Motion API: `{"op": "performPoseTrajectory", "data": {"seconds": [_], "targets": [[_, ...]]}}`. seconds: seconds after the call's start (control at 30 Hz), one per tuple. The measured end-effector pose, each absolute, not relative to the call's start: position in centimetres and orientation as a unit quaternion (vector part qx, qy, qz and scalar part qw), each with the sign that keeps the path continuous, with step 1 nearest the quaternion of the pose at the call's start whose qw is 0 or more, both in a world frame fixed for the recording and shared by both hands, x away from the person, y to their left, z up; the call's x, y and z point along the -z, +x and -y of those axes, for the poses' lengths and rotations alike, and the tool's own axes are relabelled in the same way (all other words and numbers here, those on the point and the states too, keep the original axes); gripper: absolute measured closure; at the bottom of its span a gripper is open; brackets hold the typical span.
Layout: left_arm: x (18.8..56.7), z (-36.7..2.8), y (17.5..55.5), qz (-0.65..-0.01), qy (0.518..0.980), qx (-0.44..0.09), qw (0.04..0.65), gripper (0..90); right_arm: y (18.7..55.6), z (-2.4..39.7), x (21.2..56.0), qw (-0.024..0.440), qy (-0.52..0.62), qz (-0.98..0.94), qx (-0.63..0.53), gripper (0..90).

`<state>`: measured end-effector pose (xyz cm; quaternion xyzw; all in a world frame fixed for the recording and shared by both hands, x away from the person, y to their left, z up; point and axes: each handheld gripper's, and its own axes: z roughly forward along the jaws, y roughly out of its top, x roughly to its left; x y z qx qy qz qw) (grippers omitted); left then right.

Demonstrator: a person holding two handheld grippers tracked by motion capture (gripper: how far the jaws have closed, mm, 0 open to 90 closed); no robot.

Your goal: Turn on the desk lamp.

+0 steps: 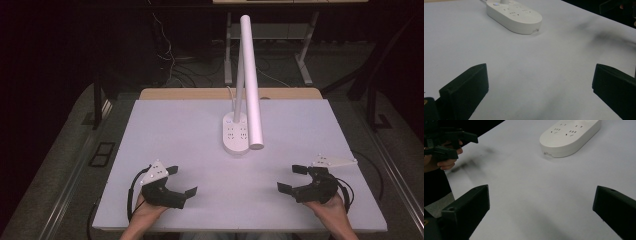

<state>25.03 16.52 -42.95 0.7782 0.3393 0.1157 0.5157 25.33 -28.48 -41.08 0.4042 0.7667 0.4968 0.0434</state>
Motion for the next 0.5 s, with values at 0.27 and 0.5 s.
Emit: {"op": "performPoseTrajectory", "data": {"seconds": [0.27,0.5], "targets": [[42.93,-16.49,24.85,-0.338,0.78,-0.118,0.513,0.0,25.55,28.23,40.83,0.036,0.399,-0.774,-0.49,0.4],[42.93,-16.5,24.83,-0.338,0.781,-0.119,0.512,0.0,25.85,28.2,40.14,0.031,0.396,-0.778,-0.486,0.4]]}}
